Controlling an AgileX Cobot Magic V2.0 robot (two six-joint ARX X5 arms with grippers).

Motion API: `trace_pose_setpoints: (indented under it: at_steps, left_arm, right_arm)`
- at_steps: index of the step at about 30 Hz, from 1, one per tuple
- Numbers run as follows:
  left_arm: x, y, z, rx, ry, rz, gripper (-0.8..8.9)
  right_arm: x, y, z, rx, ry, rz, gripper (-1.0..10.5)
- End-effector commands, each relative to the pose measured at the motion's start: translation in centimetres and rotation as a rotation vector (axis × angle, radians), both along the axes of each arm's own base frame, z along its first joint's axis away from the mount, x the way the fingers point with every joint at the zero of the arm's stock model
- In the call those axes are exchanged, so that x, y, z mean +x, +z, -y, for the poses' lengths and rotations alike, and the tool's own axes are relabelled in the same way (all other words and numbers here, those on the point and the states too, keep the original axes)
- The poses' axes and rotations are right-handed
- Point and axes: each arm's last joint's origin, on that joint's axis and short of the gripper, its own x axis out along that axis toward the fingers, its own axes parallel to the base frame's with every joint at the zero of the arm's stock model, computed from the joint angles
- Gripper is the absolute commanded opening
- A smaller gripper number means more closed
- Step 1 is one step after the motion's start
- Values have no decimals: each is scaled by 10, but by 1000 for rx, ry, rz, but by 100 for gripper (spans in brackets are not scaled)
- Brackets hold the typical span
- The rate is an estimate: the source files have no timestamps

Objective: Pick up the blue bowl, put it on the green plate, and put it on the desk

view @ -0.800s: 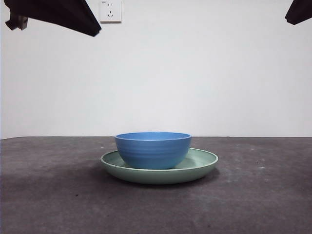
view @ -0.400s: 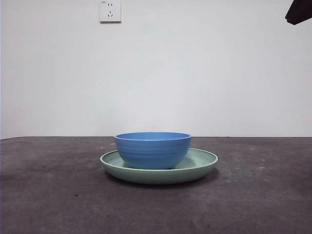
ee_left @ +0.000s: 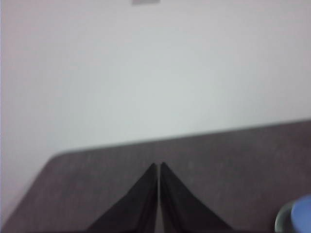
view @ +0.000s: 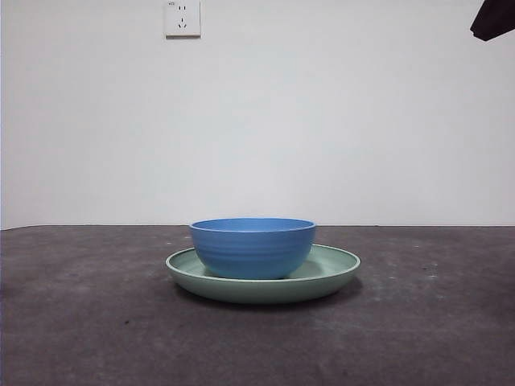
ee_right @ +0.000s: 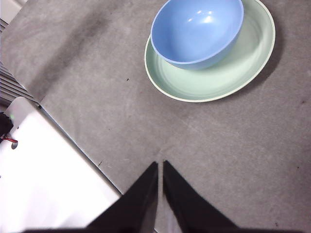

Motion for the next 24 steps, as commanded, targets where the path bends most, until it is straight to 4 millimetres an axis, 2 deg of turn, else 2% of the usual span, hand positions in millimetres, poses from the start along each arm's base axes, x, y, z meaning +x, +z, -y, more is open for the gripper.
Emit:
trace_pose_setpoints:
  at_steps: [1, 5, 9, 17, 24]
  left_arm:
    - [-1, -24, -2, 8, 20, -15, 9]
    - [-2, -58, -3, -2, 32, -51, 9]
    - [-2, -81, -3, -3, 32, -77, 9]
    - [1, -108, -3, -2, 32, -124, 9]
    - [2, -122, -3, -6, 32, -180, 9]
  right_arm:
    - [1, 4, -2, 2, 14, 23, 11]
    - [1, 4, -2, 2, 14, 23, 11]
    - [1, 4, -2, 2, 14, 23, 11]
    - [1, 4, -2, 2, 14, 23, 11]
    - [1, 4, -2, 2, 14, 24, 11]
